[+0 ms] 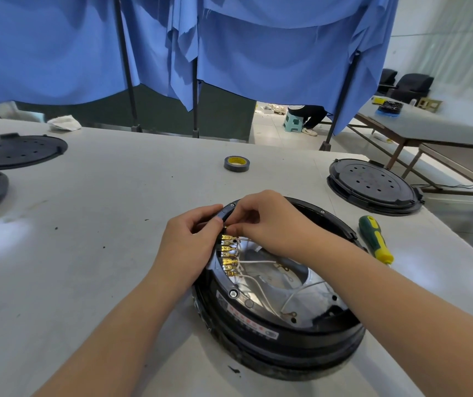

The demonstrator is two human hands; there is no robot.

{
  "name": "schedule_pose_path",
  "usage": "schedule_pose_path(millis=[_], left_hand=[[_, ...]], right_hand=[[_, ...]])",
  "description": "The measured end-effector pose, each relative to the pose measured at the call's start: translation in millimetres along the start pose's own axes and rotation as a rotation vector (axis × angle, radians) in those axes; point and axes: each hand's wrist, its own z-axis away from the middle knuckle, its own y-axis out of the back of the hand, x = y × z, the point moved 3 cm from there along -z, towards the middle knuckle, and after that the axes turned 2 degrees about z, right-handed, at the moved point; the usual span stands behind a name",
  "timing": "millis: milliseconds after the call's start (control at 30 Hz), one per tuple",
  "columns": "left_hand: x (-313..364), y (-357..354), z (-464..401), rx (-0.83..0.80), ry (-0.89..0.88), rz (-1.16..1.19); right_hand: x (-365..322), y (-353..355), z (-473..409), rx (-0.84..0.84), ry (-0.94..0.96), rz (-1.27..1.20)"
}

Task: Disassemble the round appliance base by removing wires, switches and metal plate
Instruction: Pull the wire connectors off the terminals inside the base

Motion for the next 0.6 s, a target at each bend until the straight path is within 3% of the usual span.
schedule_pose_path(millis=[600], left_hand=[[-2.9, 0.9, -1.8, 0.023, 0.034, -0.036]], right_hand=[[-1.9, 2.8, 5.2, 0.023, -0.02, 0.057]])
